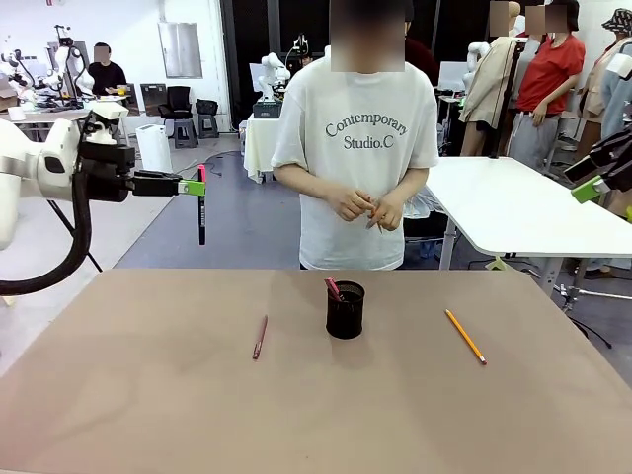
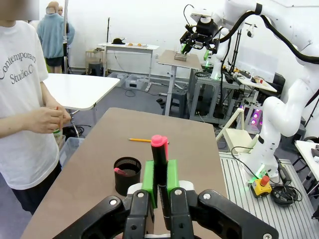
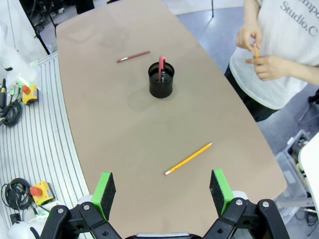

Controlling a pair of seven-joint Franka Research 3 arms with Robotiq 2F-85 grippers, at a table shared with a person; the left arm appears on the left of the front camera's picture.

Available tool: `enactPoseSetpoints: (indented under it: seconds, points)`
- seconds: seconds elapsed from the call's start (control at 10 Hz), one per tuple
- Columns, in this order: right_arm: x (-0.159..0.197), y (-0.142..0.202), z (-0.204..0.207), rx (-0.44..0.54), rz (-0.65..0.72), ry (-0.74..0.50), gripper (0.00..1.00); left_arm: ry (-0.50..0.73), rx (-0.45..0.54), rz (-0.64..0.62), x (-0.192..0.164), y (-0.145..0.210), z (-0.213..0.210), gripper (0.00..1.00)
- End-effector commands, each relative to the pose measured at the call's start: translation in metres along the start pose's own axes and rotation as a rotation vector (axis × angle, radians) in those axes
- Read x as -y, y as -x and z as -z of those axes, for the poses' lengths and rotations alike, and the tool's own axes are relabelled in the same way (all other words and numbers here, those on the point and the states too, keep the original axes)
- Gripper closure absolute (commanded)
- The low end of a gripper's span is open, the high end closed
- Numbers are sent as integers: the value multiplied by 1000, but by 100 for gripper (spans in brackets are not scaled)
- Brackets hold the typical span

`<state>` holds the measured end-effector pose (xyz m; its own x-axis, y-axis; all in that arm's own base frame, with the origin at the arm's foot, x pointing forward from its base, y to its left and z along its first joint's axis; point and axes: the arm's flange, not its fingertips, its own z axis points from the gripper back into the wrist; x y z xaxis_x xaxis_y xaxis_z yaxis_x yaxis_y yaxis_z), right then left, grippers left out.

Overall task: Place the pens into the pen holder.
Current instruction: Pick up a writing instrument from the table and place it into the Pen holder.

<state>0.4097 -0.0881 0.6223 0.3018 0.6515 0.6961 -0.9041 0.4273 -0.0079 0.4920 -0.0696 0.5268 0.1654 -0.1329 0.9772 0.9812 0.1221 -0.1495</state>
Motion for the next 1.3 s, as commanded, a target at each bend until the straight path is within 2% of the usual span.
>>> enactPoseSetpoints:
  seconds: [0.0, 1.2]
  points:
    - [0, -1, -1, 16, -8, -6, 0, 12, -3, -14, 2, -1, -1, 100]
    - [0, -1, -1, 16, -8, -6, 0, 12, -3, -14, 2, -1, -1, 100]
